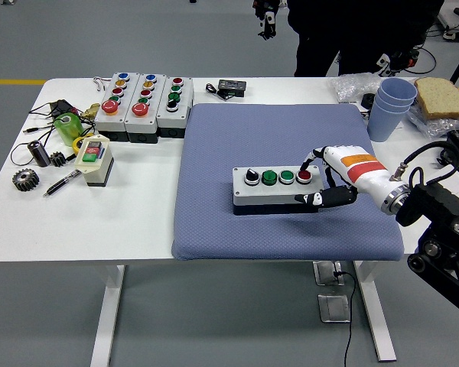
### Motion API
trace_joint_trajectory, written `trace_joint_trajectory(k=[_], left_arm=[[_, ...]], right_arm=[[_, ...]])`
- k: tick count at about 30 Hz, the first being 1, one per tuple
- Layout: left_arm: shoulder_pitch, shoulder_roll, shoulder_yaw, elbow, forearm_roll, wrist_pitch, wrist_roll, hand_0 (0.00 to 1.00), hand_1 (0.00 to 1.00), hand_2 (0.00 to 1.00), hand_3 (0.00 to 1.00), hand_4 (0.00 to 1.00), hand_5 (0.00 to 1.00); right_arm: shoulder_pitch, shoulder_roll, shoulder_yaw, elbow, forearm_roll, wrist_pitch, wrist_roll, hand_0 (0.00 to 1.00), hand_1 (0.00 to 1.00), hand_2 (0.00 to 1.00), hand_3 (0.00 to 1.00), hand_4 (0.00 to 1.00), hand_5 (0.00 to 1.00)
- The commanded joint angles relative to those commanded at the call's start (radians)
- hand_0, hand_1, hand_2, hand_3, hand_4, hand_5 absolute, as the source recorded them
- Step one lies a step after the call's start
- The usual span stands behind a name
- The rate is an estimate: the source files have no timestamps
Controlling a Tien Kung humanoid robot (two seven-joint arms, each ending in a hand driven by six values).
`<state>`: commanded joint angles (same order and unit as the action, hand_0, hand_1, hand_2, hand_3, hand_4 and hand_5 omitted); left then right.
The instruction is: Pick up the button,place it on the desk,press the button,press the button
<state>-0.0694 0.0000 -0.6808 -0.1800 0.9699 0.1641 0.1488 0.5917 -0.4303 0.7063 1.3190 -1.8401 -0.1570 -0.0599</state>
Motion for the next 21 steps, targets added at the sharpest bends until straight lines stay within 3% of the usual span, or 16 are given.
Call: trace_joint_trajectory(k=[16, 19, 21], left_arm=[[-0.004, 0.0, 0.004, 0.0, -0.01, 0.001, -0.002, 0.622, 0.657, 0.676, 0.594, 0.331, 0.649], [-0.004, 0.0, 0.005, 0.0, -0.01, 0.001, -0.002, 0.622, 0.657, 0.676, 0.594, 0.331, 0.649], [-0.004, 0.001, 0.008, 0.0, -0.012, 0.0, -0.002, 0.622, 0.658, 0.676, 0.595, 0.331, 0.65]], right_arm=[[-0.003, 0.013, -0.013, -0.023, 0.01, 0.065, -0.023, 0.129, 0.002, 0.162, 0.597, 0.932, 0.562], [-0.002, 0.014, -0.011, -0.022, 0.009, 0.067, -0.024, 0.129, 0.002, 0.162, 0.597, 0.932, 0.562], [-0.003, 0.015, 0.003, -0.008, 0.004, 0.04, -0.02, 0.131, 0.002, 0.163, 0.597, 0.933, 0.575]])
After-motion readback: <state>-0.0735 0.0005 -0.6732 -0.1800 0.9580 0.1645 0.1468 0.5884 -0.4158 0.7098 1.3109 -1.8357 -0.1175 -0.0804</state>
